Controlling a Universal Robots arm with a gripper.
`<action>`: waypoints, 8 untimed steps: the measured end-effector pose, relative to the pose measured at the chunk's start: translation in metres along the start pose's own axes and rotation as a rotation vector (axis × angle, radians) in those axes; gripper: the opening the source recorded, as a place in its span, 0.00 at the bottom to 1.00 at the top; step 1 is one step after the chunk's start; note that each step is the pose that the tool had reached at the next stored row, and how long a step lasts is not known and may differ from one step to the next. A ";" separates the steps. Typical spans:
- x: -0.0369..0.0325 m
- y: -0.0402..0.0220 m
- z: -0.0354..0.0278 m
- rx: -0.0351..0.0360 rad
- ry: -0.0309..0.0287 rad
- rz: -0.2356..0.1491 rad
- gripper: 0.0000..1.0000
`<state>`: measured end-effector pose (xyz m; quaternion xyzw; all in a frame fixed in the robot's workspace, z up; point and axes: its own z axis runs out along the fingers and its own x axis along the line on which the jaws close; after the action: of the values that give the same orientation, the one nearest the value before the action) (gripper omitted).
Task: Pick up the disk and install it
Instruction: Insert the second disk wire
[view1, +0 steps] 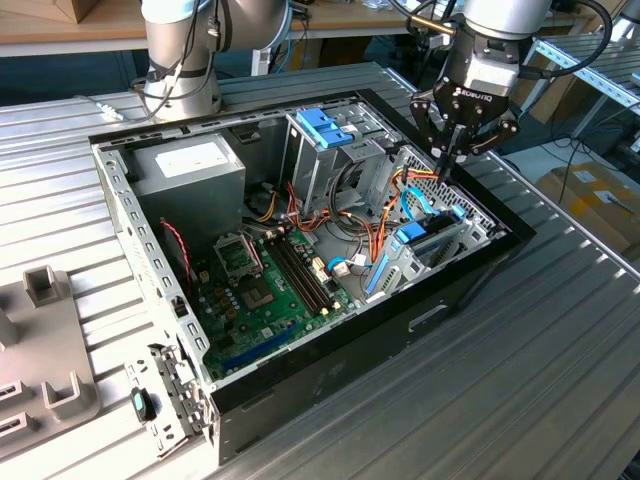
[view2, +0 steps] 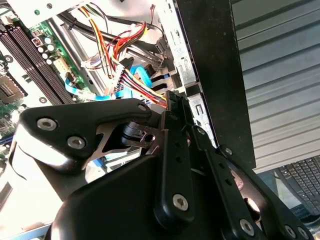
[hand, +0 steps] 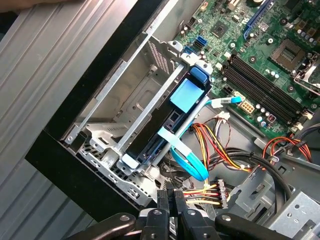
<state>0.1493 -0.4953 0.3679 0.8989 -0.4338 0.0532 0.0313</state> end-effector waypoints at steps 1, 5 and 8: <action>0.0000 0.0000 0.0001 -0.0014 -0.0002 0.012 0.16; 0.0000 0.0000 0.0002 -0.0118 -0.0009 0.095 0.16; 0.0000 0.0000 0.0004 -0.0189 -0.0015 0.153 0.16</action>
<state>0.1493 -0.4953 0.3675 0.8627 -0.5019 0.0506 0.0354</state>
